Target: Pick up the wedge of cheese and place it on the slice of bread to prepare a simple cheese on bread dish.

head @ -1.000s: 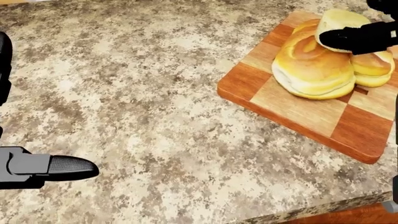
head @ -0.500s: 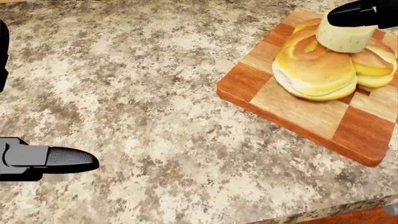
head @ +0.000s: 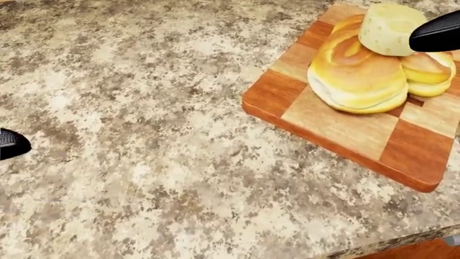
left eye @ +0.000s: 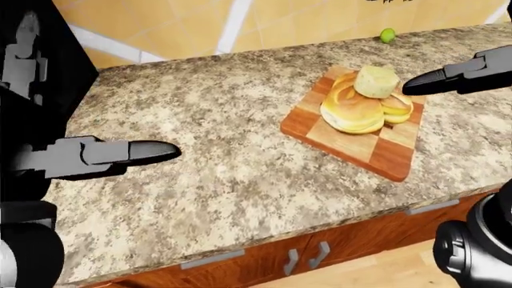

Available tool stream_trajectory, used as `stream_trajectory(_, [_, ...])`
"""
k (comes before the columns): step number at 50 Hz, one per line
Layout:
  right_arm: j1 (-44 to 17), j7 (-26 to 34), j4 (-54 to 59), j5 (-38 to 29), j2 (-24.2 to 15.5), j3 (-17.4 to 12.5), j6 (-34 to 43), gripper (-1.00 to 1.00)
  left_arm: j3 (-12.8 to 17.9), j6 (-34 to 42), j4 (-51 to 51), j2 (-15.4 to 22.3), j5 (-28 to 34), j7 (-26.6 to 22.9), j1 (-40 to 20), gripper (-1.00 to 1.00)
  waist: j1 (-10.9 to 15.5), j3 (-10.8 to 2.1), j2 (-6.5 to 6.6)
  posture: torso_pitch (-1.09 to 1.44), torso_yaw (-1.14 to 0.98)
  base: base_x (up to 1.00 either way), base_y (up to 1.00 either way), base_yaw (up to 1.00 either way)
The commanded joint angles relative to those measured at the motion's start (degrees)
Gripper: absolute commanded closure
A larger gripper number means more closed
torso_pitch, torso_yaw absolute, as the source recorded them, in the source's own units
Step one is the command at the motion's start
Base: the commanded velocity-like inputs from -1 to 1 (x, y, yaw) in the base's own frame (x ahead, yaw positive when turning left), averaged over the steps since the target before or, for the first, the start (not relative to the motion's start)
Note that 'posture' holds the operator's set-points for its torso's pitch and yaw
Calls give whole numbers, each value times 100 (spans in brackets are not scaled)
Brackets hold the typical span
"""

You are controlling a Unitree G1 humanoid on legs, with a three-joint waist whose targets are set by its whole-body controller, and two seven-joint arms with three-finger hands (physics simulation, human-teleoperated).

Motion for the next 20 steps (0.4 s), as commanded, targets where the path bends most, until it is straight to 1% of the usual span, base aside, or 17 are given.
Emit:
stream_trajectory(1, [-183, 12, -168, -53, -144, -78, 1, -100, 477, -452, -51, 513, -570, 551, -15, -100, 3, -131, 14, 0, 0, 0, 0, 0])
stream_trajectory(2, [-187, 40, -230, -56, -189, -90, 41, -100, 656, -530, -51, 706, -821, 676, 48, -100, -2, -116, 23, 0, 0, 0, 0, 0])
stream_trajectory(3, [-187, 47, -244, -46, -204, -110, 52, -100, 737, -581, -51, 884, -879, 756, 121, -100, -5, -101, 32, 0, 0, 0, 0, 0])
stream_trajectory(4, [-175, 54, -257, -22, -233, -193, 46, -100, 848, -656, -51, 994, -1095, 805, 169, -100, -4, -82, 41, 0, 0, 0, 0, 0])
stream_trajectory(7, [-225, 136, -395, 65, -463, -348, 217, -100, 1465, -760, -51, 1382, -1672, 1008, 364, -100, 12, -64, 66, 0, 0, 0, 0, 0])
stream_trajectory(10, [-294, 199, -583, 183, -729, -532, 513, -100, 2200, -824, -51, 1621, -2150, 1098, 684, -100, 17, -38, 85, 0, 0, 0, 0, 0])
stream_trajectory(11, [-329, 263, -674, 238, -893, -636, 672, -100, 2619, -799, -51, 1664, -2359, 1108, 840, -100, 18, -23, 88, 0, 0, 0, 0, 0])
stream_trajectory(12, [-368, 288, -723, 297, -1039, -717, 770, -100, 2926, -791, -51, 1719, -2515, 1107, 971, -100, 19, -13, 90, 0, 0, 0, 0, 0])
stream_trajectory(13, [-414, 308, -767, 368, -1175, -792, 870, -100, 3167, -810, -22, 1787, -2651, 1105, 1068, -100, 17, 1, 91, 0, 0, 0, 0, 0])
stream_trajectory(14, [-422, 314, -834, 440, -1275, -847, 963, -100, 3354, -828, 14, 1860, -2746, 1093, 1147, -100, 16, 18, 91, 0, 0, 0, 0, 0])
stream_trajectory(17, [-386, 257, -963, 642, -1453, -942, 1106, -100, 3694, -880, 88, 1994, -2916, 1091, 1306, -100, 24, 65, 79, 0, 0, 0, 0, 0])
stream_trajectory(20, [-415, 187, -987, 852, -1674, -1069, 1197, -100, 4123, -876, 171, 2149, -3168, 1135, 1429, -100, 23, 66, 68, 0, 0, 0, 0, 0])
